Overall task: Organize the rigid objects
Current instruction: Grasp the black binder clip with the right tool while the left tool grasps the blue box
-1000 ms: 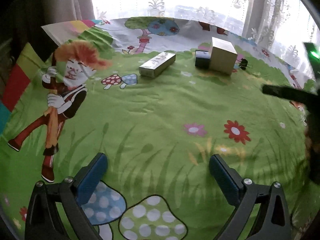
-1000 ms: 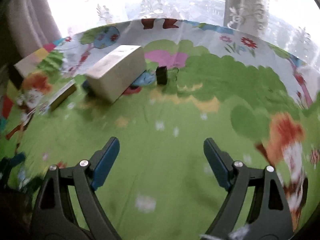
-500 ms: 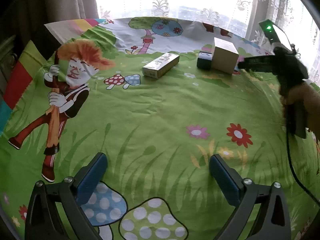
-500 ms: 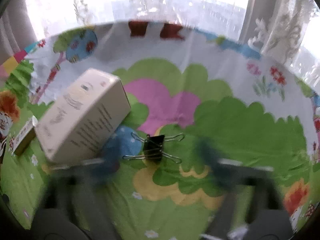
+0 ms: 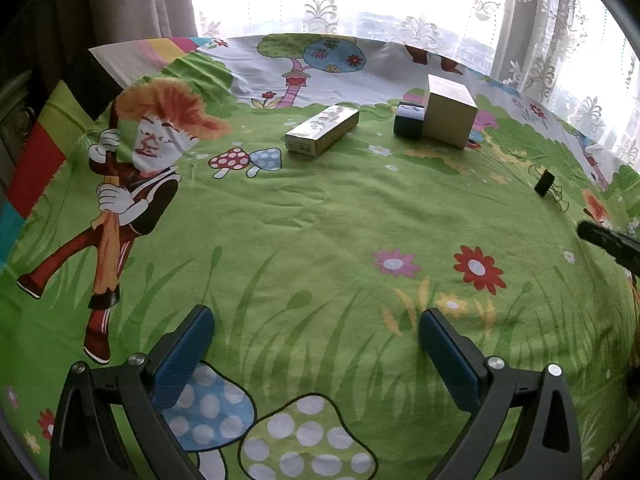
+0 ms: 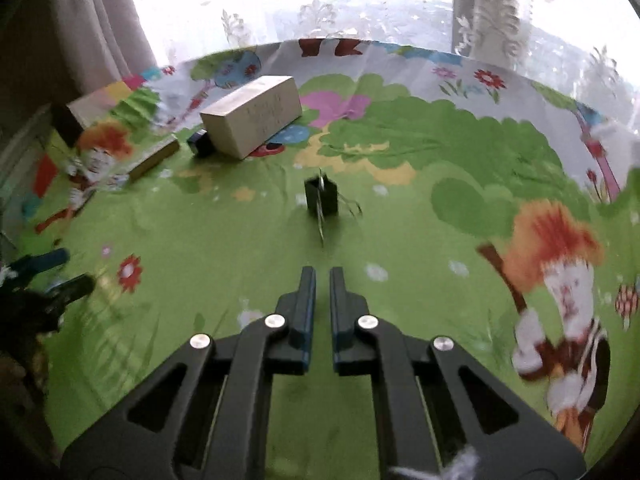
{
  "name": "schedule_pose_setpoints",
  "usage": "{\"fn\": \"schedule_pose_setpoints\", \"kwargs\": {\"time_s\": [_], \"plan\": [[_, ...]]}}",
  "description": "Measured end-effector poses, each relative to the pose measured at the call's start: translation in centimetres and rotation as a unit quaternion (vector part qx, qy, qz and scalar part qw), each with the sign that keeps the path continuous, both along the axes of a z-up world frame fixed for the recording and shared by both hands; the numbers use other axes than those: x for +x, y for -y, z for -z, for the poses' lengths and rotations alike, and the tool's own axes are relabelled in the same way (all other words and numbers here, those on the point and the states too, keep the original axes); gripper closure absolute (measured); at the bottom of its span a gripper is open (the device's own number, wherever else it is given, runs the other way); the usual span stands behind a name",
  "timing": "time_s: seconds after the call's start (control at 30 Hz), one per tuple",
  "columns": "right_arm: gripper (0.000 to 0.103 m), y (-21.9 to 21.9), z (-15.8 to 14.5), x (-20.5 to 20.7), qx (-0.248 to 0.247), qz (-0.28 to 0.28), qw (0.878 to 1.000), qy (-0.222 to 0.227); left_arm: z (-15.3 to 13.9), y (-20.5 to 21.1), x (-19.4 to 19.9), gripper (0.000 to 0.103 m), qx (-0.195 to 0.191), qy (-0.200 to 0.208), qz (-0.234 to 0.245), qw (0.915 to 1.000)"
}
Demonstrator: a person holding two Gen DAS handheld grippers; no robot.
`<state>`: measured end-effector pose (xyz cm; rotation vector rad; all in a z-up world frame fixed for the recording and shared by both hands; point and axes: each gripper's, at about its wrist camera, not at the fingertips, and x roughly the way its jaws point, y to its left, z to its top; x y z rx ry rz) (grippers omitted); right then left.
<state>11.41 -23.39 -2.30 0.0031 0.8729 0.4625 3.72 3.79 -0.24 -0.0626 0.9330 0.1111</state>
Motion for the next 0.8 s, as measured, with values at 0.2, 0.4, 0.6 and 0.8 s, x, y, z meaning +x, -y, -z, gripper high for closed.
{"fn": "schedule_pose_setpoints", "kwargs": {"time_s": [0.2,0.4,0.6,0.8], "plan": [[0.011,0.3,0.3,1.3,-0.016,0.002,1.000,-0.005,0.0,0.0,0.0,0.000,0.000,0.000,0.000,1.0000],[0.011,-4.3,1.1,6.2,-0.069,-0.028,0.997,0.008,0.0,0.0,0.0,0.000,0.001,0.000,0.000,1.0000],[0.080,-3.8,-0.6,5.1,-0.062,-0.026,0.998,0.004,0.1,0.0,0.0,0.000,0.001,0.000,-0.001,1.0000],[0.080,-1.1,-1.6,-2.1,-0.056,-0.023,0.998,0.019,0.0,1.4,1.4,0.000,0.000,-0.013,0.000,0.9999]]}}
